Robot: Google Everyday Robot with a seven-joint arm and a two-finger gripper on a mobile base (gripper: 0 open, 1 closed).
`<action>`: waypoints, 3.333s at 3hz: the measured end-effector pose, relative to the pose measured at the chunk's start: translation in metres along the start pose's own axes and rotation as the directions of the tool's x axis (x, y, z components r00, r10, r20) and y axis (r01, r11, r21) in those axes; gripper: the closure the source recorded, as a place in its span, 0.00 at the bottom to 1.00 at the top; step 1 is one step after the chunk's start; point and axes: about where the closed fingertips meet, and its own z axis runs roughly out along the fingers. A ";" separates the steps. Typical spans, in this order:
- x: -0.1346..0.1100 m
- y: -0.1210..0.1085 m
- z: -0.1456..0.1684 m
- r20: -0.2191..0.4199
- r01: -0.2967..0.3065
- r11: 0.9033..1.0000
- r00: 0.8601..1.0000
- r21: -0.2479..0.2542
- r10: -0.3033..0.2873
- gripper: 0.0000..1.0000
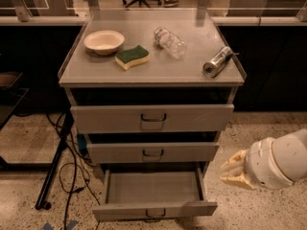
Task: Close bottom drawer
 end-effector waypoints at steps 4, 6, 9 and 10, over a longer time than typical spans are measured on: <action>0.038 -0.002 0.046 0.025 -0.074 0.997 0.997 -0.026 0.074 1.00; 0.089 -0.011 0.129 0.050 -0.125 0.992 0.991 -0.003 0.125 1.00; 0.100 -0.004 0.196 0.063 -0.152 0.988 0.986 -0.021 0.153 1.00; 0.094 -0.030 0.245 0.068 -0.140 0.988 0.987 -0.070 0.144 1.00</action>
Offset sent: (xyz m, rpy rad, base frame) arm -0.0001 -0.0009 -0.0060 0.0072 0.0029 -0.0016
